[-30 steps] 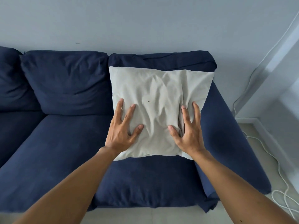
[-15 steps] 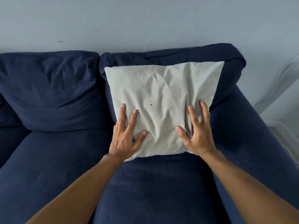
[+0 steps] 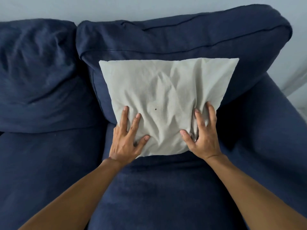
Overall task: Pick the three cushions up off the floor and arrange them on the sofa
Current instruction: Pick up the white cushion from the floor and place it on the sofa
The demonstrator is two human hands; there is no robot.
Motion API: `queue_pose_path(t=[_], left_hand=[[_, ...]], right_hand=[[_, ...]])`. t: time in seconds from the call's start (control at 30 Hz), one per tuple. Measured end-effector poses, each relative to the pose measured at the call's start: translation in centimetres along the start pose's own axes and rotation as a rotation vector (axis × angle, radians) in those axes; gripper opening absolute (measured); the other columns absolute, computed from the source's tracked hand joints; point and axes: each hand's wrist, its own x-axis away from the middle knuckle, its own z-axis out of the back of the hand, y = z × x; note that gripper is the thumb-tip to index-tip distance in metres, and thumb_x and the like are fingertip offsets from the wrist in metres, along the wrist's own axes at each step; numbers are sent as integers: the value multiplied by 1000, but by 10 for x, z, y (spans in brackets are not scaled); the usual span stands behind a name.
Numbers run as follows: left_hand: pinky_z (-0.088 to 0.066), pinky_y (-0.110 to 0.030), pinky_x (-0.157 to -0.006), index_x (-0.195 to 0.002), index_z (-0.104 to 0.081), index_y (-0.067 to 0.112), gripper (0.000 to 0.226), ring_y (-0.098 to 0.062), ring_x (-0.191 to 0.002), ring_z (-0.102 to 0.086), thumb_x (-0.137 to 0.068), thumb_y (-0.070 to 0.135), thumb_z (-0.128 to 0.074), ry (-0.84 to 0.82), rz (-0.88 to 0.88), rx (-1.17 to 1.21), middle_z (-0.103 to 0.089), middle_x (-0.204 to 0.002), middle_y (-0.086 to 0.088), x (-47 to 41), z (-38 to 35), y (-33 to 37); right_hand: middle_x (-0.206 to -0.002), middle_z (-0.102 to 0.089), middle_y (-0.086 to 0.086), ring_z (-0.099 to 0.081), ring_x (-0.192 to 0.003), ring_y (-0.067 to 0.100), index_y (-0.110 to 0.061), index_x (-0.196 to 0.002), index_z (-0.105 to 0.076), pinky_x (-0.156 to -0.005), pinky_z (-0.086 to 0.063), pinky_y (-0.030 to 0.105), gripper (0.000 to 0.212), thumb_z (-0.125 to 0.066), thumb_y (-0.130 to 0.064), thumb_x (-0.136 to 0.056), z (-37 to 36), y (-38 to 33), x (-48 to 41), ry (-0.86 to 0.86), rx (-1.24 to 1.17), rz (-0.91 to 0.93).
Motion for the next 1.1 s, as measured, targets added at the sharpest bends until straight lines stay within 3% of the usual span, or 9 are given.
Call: queue_pose_path(t=[0.13, 0.27, 0.47, 0.63, 0.7, 0.87, 0.93, 1.1], left_hand=[[-46, -48, -88, -155, -30, 15, 75, -34, -136, -33, -96, 52, -57, -30, 4, -16, -13, -164, -30, 1, -10, -9], [-46, -51, -93, -156, -29, 17, 75, -37, -131, -37, -95, 52, -58, -43, -1, 4, -16, -163, -32, 3, -15, -17], [-44, -51, -101, -158, -27, 22, 73, -40, -140, -34, -99, 56, -53, -67, -28, 34, -13, -165, -29, 8, -17, -25], [-44, -54, -99, -161, -17, 33, 77, -45, -132, -44, -98, 62, -51, -104, -9, -13, -1, -169, -17, 10, -11, -24], [-44, -56, -99, -161, -14, 38, 78, -44, -129, -46, -97, 65, -50, -129, 21, -47, 2, -170, -15, 12, -6, -22], [-33, -68, -110, -159, -22, 35, 76, -49, -151, -17, -96, 66, -51, -137, 66, -110, 0, -170, -16, 16, 6, -14], [-25, -69, -115, -160, -18, 37, 77, -49, -154, -6, -96, 66, -49, -123, 62, -141, 1, -170, -14, 18, 11, -8], [-22, -68, -117, -161, -19, 34, 77, -41, -156, 0, -96, 64, -50, -155, 63, -177, -2, -171, -14, 21, 29, 11]], right_hand=[[-160, -10, 23, -13, -155, 26, -18, -151, -31, -122, -22, 26, 79, -67, -49, -88, -9, 7, 3, -19, 20, -32], [-161, -10, 24, -19, -153, 35, -19, -153, -29, -115, -34, 48, 84, -66, -55, -87, -14, 15, 7, -57, 55, -48], [-163, -5, 20, -10, -155, 30, -21, -155, -26, -114, -34, 56, 88, -64, -60, -86, -14, 22, 11, -110, 68, -88], [-166, 3, 18, 5, -155, 12, -23, -159, -18, -114, -34, 61, 95, -60, -67, -86, -9, 18, 11, -150, 94, -167], [-167, 4, 21, 5, -155, 15, -24, -161, -13, -113, -33, 67, 98, -58, -71, -87, -4, 16, 12, -177, 110, -185], [-170, 10, 14, 1, -155, 42, -39, -161, 5, -111, -16, 80, 106, -51, -81, -82, 10, 3, 13, -278, 161, -299], [-170, 14, 10, 8, -155, 42, -41, -161, 9, -111, -11, 79, 108, -51, -82, -81, 18, -3, 14, -308, 168, -339], [-169, 18, 3, 16, -154, 40, -44, -159, 15, -113, -6, 77, 105, -47, -82, -82, 43, -22, 15, -362, 206, -374]])
